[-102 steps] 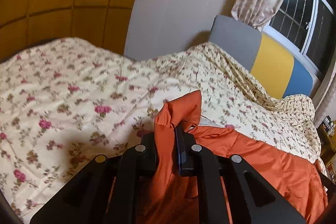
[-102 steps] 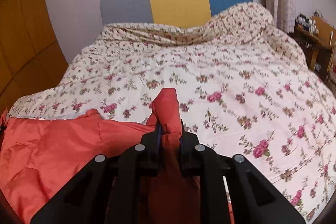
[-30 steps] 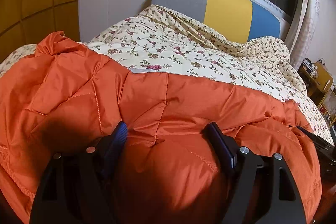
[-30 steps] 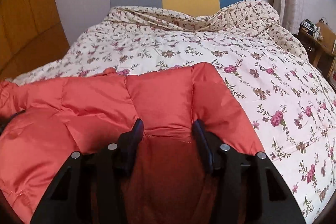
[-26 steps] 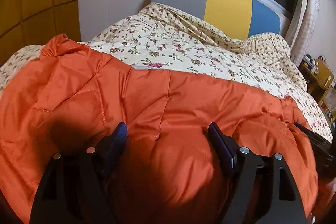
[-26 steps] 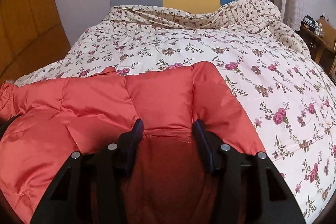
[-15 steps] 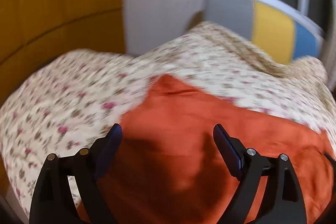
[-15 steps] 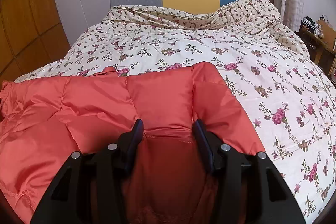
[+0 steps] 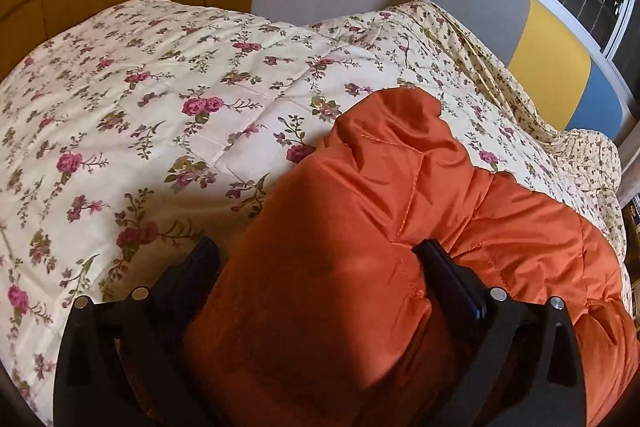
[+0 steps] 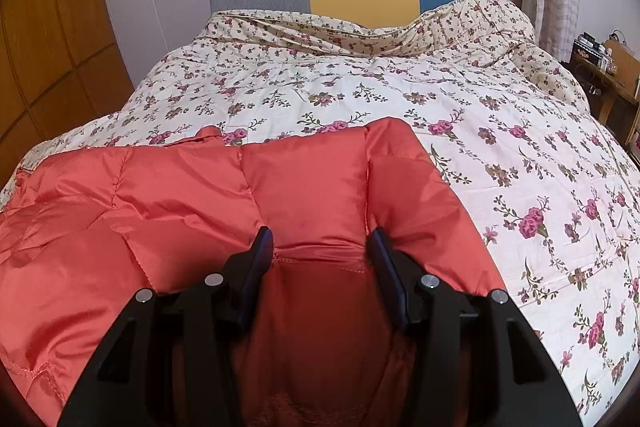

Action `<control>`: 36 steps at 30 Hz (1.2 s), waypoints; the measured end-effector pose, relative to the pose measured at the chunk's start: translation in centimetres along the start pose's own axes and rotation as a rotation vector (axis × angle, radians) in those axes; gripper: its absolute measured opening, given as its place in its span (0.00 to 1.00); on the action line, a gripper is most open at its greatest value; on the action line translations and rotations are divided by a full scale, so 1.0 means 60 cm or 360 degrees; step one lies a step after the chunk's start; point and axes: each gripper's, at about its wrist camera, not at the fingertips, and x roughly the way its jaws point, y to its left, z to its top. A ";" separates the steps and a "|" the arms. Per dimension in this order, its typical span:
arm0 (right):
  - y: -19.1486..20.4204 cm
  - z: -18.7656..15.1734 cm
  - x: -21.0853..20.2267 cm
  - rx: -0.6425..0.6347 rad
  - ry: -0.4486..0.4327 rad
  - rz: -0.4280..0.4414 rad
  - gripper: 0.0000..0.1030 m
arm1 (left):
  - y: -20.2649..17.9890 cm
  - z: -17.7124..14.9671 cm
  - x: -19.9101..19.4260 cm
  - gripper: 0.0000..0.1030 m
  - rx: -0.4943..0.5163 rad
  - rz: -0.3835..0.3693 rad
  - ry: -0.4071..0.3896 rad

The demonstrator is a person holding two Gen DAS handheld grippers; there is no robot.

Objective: Fold large clothes

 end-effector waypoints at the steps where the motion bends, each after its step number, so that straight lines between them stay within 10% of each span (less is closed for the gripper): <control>1: -0.001 0.000 -0.002 0.0004 -0.0003 0.0006 0.49 | 0.002 0.000 -0.008 0.97 -0.0008 0.0001 0.0000; 9: 0.010 0.000 -0.046 -0.0035 -0.0016 -0.0020 0.60 | 0.060 -0.079 -0.164 0.97 -0.0186 -0.0256 -0.0229; 20: 0.089 -0.093 -0.235 0.0039 -0.0189 0.0321 0.59 | 0.136 -0.227 -0.268 0.97 -0.0361 -0.0381 -0.0255; 26: 0.171 -0.156 -0.281 -0.0093 -0.0175 0.0544 0.12 | 0.127 -0.280 -0.284 0.73 -0.0290 -0.0481 -0.0207; 36: 0.230 -0.204 -0.198 -0.0251 -0.0023 0.0463 0.06 | 0.110 -0.273 -0.230 0.67 -0.0365 -0.0596 -0.0045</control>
